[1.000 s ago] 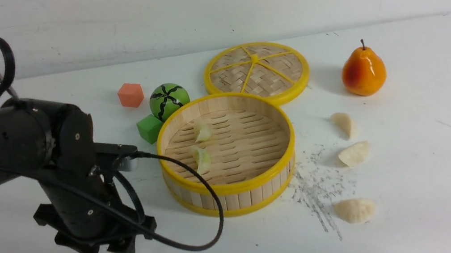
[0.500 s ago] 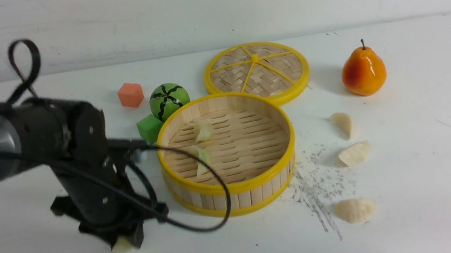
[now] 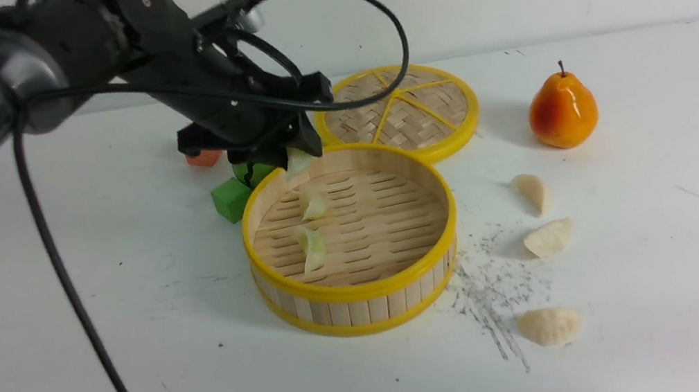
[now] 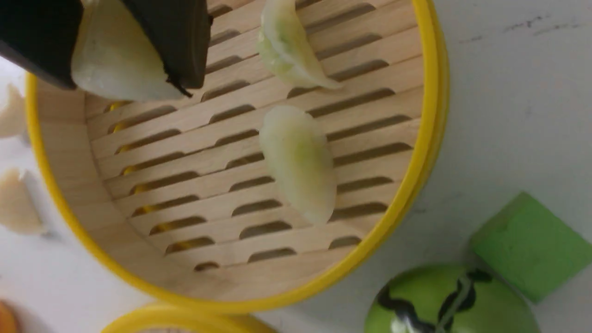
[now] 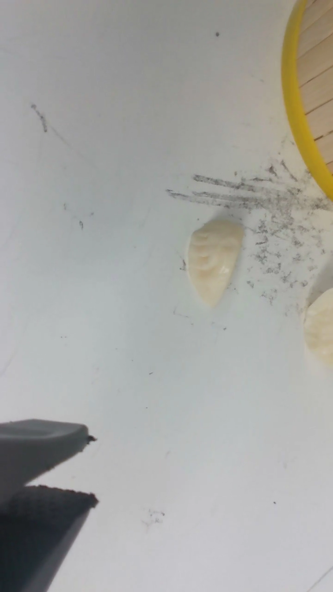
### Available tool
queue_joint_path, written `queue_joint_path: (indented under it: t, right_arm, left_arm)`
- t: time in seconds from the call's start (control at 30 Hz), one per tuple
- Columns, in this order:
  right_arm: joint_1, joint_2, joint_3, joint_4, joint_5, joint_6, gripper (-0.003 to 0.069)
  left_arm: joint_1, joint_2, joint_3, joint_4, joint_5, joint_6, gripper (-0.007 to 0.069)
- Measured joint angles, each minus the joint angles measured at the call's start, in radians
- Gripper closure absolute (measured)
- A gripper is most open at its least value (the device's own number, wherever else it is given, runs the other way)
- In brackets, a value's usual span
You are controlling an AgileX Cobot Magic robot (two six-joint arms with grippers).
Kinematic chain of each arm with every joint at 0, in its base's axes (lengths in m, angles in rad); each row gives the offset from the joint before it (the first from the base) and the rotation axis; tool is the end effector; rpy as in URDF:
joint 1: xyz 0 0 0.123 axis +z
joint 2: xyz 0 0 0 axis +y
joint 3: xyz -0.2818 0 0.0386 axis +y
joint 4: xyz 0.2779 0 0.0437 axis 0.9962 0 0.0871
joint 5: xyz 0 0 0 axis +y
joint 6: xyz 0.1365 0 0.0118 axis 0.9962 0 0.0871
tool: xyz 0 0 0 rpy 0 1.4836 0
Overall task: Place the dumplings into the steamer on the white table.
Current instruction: 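Place the dumpling into the bamboo steamer basket with the left gripper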
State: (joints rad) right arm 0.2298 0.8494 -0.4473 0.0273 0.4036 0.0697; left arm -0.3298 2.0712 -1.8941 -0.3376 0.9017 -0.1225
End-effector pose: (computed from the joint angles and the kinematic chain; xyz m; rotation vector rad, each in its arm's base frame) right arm 0.2127 0.0513 0.2013 -0.1604 2.2901 0.1806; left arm 0.4859 -0.2040 0.2371 0.0981 2.5902 -0.5892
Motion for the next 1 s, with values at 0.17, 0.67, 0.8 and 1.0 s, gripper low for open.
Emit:
queue_joint_path:
  t: [0.17, 0.67, 0.8, 1.0]
  right_arm:
    - [0.000, 0.000, 0.000, 0.000, 0.000, 0.000, 0.0500]
    - [0.000, 0.000, 0.000, -0.008, 0.001, 0.000, 0.0494]
    - [0.000, 0.000, 0.000, -0.008, 0.001, 0.000, 0.0491]
    - [0.000, 0.000, 0.000, -0.008, 0.001, 0.000, 0.0488]
  left_arm:
    - [-0.019, 0.096, -0.032, -0.002, 0.101, -0.010, 0.0372]
    - [-0.080, 0.131, -0.041, 0.061, 0.246, -0.022, 0.0372]
    - [-0.080, 0.152, -0.042, 0.100, 0.250, -0.023, 0.0372]
    - [-0.080, 0.158, -0.050, 0.109, 0.281, -0.002, 0.0249]
